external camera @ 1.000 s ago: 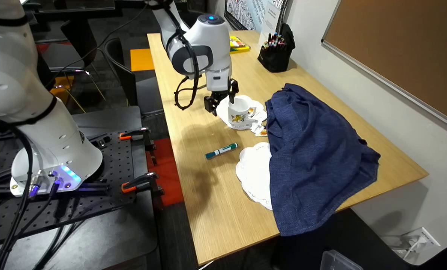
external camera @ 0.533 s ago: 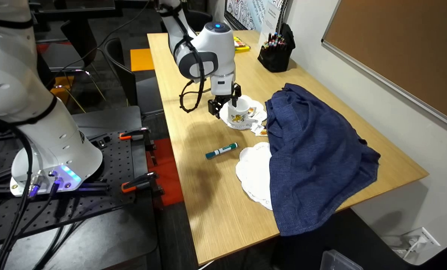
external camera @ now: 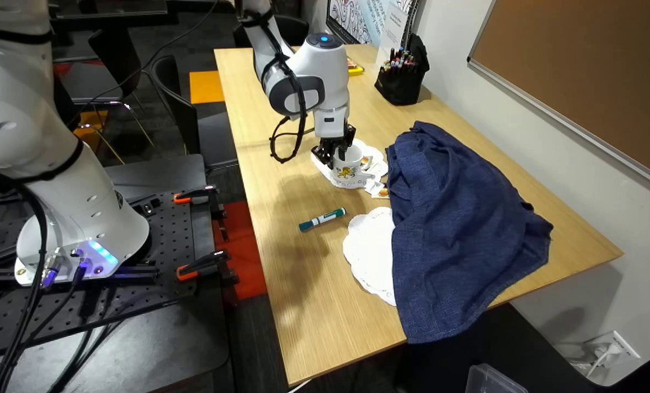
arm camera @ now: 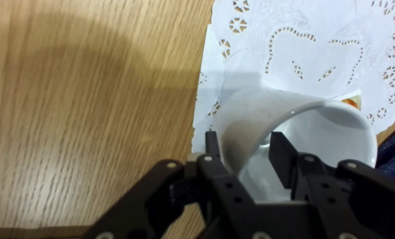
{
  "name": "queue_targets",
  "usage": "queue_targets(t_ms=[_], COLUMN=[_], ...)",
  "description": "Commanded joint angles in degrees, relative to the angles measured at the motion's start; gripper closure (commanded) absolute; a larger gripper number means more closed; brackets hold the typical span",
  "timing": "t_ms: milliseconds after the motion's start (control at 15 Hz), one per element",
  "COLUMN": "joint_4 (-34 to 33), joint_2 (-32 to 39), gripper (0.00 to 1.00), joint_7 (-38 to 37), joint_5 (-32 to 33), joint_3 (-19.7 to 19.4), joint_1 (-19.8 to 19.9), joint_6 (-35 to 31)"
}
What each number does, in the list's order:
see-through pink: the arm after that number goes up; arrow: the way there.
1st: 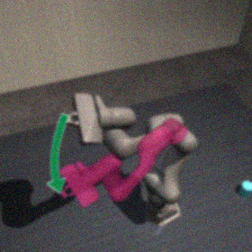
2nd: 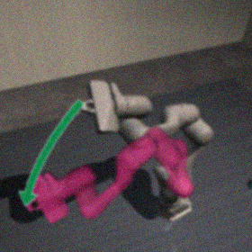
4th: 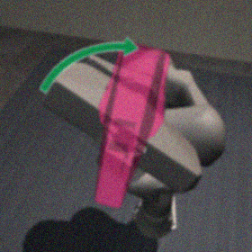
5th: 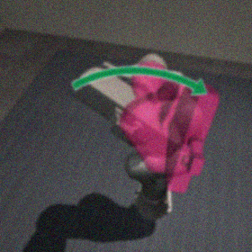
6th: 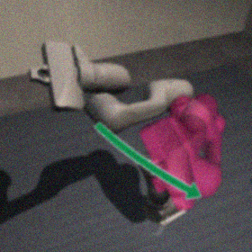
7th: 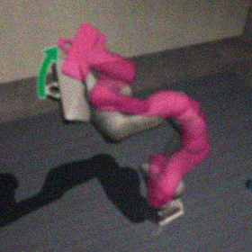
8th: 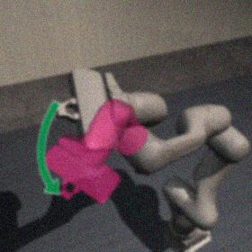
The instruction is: Move the cup away from the table mat then put the marker inside the cup
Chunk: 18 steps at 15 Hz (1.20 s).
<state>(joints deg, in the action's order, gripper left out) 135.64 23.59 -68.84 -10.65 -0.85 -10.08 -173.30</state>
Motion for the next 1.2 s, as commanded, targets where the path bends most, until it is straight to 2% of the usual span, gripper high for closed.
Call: queue_targets(t_ms=[0, 133, 200, 667, 1133], joint_4=[-1.6, -1.3, -1.2, 2.5, 9.6], joint_2=[1.0, 0.8, 0.7, -2.5, -8.1], gripper=[0.85, 0.99, 1.00, 0.97, 0.97], joint_7=[0.3, 0.2, 0.2, 0.0, -1.2], joint_5=[-1.9, -2.0, -2.0, -3.3, -2.0], joint_3=[-0.9, -0.9, -0.9, -0.7, -3.5], joint_1=[-1.4, -1.5, -1.6, -1.9, -5.2], joint_6=[-0.1, 0.1, 0.2, 0.0, 1.2])
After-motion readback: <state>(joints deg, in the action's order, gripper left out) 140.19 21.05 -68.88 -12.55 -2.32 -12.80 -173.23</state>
